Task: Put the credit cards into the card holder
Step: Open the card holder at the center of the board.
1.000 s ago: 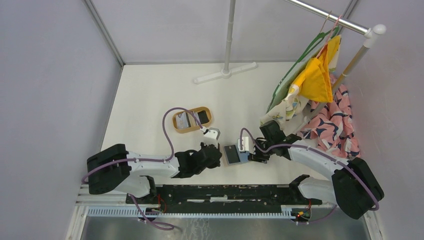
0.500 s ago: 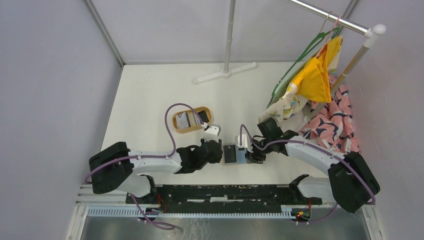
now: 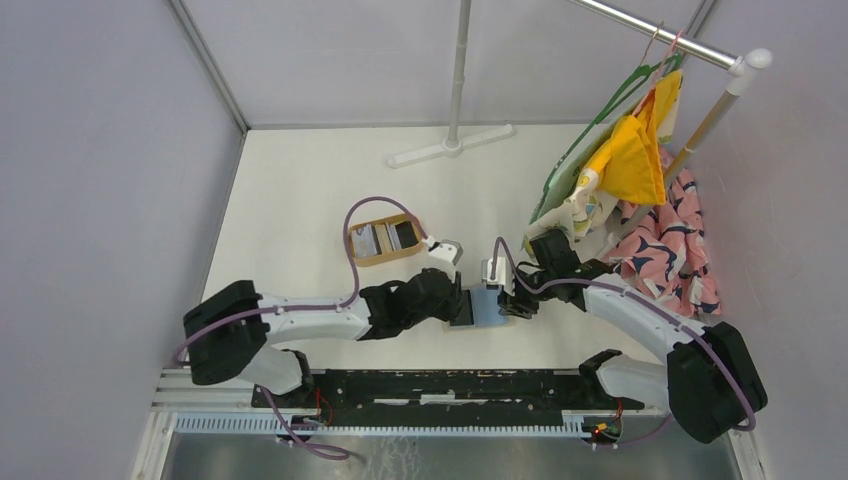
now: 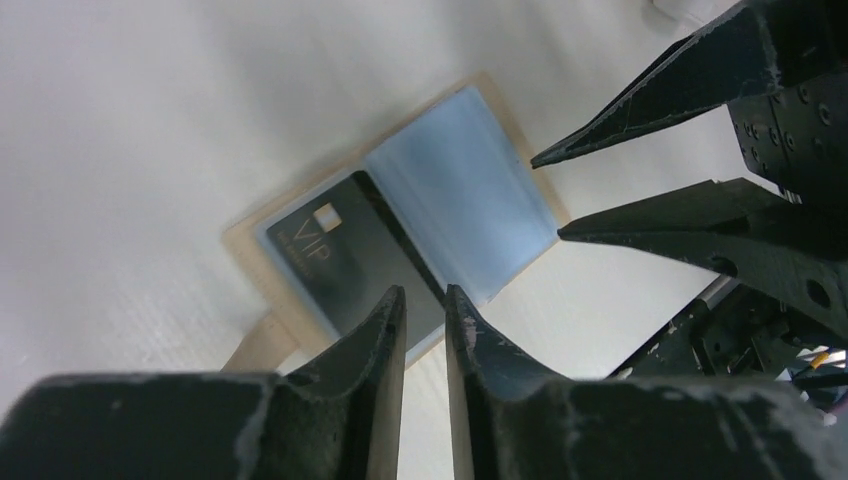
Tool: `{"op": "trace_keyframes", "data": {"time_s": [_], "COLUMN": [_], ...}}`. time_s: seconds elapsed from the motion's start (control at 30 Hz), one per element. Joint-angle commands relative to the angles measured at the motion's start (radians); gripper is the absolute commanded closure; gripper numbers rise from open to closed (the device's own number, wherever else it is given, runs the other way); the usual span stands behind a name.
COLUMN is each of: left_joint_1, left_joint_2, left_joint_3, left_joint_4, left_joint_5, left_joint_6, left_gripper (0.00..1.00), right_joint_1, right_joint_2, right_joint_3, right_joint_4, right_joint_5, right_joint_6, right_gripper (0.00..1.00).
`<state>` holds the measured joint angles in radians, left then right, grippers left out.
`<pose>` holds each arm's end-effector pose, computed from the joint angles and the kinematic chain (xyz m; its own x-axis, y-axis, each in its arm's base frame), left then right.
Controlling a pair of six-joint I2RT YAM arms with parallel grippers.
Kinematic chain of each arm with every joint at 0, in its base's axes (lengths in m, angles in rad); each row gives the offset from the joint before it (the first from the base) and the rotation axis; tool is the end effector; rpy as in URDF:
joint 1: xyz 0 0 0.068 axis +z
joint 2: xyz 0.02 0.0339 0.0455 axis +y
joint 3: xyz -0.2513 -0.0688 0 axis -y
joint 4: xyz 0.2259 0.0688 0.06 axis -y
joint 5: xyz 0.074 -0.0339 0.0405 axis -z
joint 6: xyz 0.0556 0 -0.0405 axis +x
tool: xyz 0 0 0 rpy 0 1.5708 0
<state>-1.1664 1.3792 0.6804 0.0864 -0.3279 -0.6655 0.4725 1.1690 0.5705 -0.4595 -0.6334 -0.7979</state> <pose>0.1295 -0.2571 0.1880 -0.6513 0.0361 -0.7580 0.4634 0.8099 -0.3596 0.1635 0.1205 0.1636 -0.0940 -0.6961 -0.7118 -0.9921 0.1249 0.0089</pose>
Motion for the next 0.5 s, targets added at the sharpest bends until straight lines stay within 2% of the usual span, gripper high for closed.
{"op": "trace_keyframes", "data": {"time_s": [0.0,0.13,0.33,0.47], "left_joint_1": [0.009,0.016,0.029,0.031], "left_joint_2": [0.132,0.221,0.272,0.189], "left_joint_3": [0.102,0.143,0.138,0.097], "left_joint_4": [0.094,0.129,0.199,0.22], "left_joint_5": [0.092,0.133,0.192,0.169], "left_joint_6": [0.075,0.075,0.06,0.074], "left_gripper": [0.75,0.78,0.78,0.78], "right_joint_1": [-0.016,-0.029,-0.042,-0.042], "right_joint_2": [-0.025,-0.036,-0.082,-0.104], "right_joint_3": [0.031,0.041,0.057,0.122], "right_joint_4": [-0.012,-0.024,-0.051,-0.176], "right_joint_5": [-0.05,-0.075,-0.154,-0.25], "right_joint_6": [-0.021,-0.027,-0.074,-0.268], "right_gripper": [0.56,0.56,0.58,0.56]}}
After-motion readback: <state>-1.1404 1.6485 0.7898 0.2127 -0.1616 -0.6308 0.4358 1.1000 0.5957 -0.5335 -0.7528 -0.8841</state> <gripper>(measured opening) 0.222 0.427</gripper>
